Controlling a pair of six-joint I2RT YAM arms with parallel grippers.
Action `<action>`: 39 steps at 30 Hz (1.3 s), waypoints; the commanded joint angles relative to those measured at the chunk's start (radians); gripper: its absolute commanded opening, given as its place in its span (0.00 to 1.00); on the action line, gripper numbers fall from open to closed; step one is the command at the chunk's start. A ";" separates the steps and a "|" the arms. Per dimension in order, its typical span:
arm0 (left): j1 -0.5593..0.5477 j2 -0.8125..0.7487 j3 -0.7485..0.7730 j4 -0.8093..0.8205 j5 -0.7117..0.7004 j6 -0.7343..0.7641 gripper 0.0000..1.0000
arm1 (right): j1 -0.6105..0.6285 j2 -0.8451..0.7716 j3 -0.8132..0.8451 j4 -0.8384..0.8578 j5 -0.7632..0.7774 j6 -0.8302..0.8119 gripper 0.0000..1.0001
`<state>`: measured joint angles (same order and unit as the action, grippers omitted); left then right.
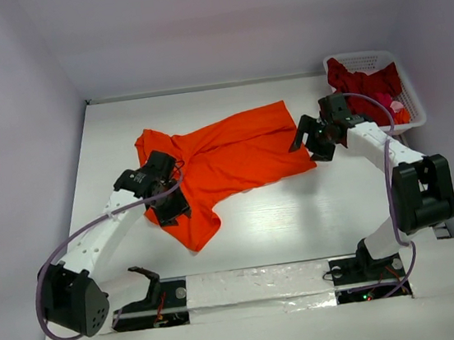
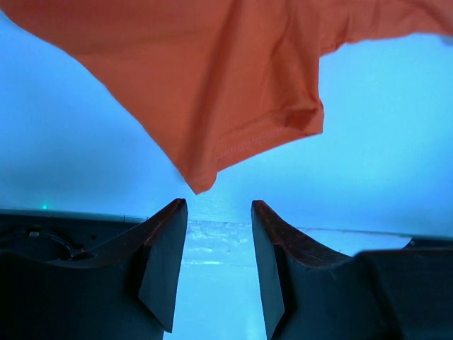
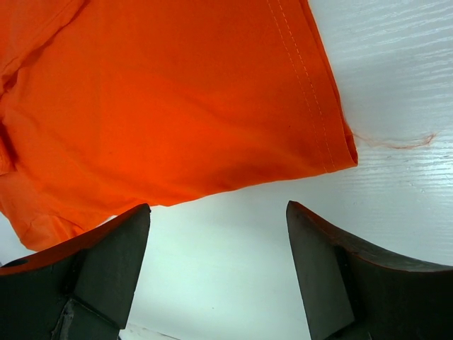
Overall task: Fold and stack the t-shirts
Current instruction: Grap the side of the flattened tshirt closest away from the robot with both arms
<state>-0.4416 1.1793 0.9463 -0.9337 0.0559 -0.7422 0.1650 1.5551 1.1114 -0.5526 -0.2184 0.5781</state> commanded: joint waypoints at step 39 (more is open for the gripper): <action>-0.186 0.152 -0.161 0.041 0.005 -0.117 0.41 | 0.007 0.016 0.016 0.056 -0.073 -0.026 0.82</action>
<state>-0.6075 1.3174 0.7776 -0.8680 0.0814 -0.8520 0.1650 1.5658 1.1114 -0.5388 -0.2710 0.5682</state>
